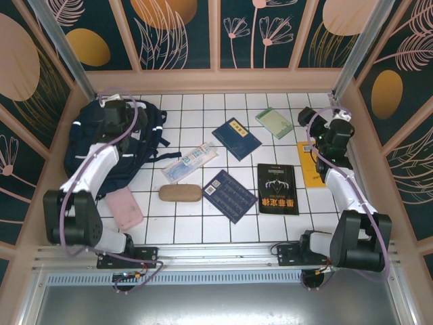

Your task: Pack books, pencil case, and school supplies into a backpack

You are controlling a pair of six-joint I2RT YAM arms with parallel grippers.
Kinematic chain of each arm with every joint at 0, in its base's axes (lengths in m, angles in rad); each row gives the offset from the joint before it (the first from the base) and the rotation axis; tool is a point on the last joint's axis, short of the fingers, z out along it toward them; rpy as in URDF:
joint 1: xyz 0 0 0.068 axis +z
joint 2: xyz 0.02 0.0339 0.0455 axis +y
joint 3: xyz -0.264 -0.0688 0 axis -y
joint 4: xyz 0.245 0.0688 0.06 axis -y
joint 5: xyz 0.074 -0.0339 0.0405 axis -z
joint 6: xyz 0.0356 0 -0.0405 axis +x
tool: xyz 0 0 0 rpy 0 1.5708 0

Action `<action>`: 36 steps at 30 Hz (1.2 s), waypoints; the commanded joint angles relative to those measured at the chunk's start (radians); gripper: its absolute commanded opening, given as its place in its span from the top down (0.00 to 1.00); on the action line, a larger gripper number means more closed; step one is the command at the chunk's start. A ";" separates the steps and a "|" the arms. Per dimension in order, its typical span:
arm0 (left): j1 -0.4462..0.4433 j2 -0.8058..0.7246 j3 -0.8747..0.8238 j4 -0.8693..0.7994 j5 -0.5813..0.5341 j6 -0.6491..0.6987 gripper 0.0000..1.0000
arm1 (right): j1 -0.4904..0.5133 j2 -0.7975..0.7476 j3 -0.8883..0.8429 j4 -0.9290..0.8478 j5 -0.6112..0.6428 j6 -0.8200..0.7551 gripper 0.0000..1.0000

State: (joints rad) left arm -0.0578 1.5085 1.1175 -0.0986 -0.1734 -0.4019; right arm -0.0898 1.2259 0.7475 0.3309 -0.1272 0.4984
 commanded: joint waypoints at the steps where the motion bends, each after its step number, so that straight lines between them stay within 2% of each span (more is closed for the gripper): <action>1: 0.003 0.137 0.126 -0.111 0.078 -0.005 0.21 | 0.037 -0.008 0.046 -0.086 -0.045 -0.026 0.01; 9: -0.028 0.498 0.416 -0.219 0.093 0.036 0.31 | 0.090 -0.033 0.050 -0.164 -0.028 -0.059 0.01; 18: -0.048 0.783 0.695 -0.359 0.006 0.055 0.29 | 0.160 -0.043 0.063 -0.224 -0.024 -0.045 0.01; 21: -0.054 0.829 0.733 -0.373 0.024 0.062 0.35 | 0.173 -0.037 0.061 -0.231 -0.019 -0.041 0.01; 25: -0.078 0.869 0.755 -0.376 0.025 0.070 0.48 | 0.184 -0.025 0.075 -0.241 -0.024 -0.034 0.01; 31: -0.119 0.903 0.771 -0.414 -0.033 0.090 0.55 | 0.204 -0.002 0.091 -0.250 -0.025 -0.031 0.01; 36: -0.148 0.853 0.760 -0.433 -0.096 0.092 0.49 | 0.225 0.020 0.106 -0.256 -0.026 -0.025 0.01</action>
State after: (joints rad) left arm -0.1699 2.3516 1.8889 -0.4507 -0.2806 -0.3180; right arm 0.1188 1.2304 0.8185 0.0929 -0.1581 0.4698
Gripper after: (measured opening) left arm 0.504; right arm 0.988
